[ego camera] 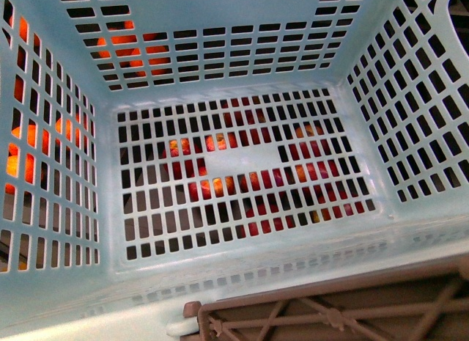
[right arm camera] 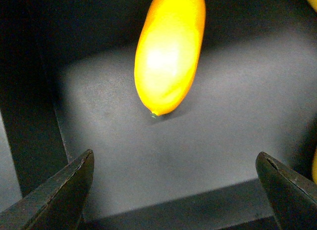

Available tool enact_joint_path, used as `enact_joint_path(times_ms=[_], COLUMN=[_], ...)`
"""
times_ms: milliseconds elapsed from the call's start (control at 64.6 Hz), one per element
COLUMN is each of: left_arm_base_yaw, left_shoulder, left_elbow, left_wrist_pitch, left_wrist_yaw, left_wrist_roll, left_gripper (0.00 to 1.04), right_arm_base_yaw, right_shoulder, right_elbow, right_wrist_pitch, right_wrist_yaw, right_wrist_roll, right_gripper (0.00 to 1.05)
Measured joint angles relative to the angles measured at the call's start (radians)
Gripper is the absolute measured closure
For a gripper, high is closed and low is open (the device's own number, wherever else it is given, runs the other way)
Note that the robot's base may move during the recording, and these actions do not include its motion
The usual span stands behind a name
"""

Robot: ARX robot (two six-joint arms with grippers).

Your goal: Pick mango and avocado into basket

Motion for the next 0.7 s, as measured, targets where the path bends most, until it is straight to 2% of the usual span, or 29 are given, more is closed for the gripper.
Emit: enact_joint_path(times_ms=[697], left_arm_base_yaw=[0.000], left_shoulder=[0.000], left_elbow=[0.000], left_wrist_pitch=[0.000], left_wrist_yaw=[0.002], left_wrist_roll=[0.000], left_gripper=[0.91], right_arm_base_yaw=[0.054], right_shoulder=[0.343], right_elbow=[0.489], right_wrist_pitch=[-0.157], right_wrist_yaw=[0.025], right_wrist_roll=[0.032], right_gripper=[0.09])
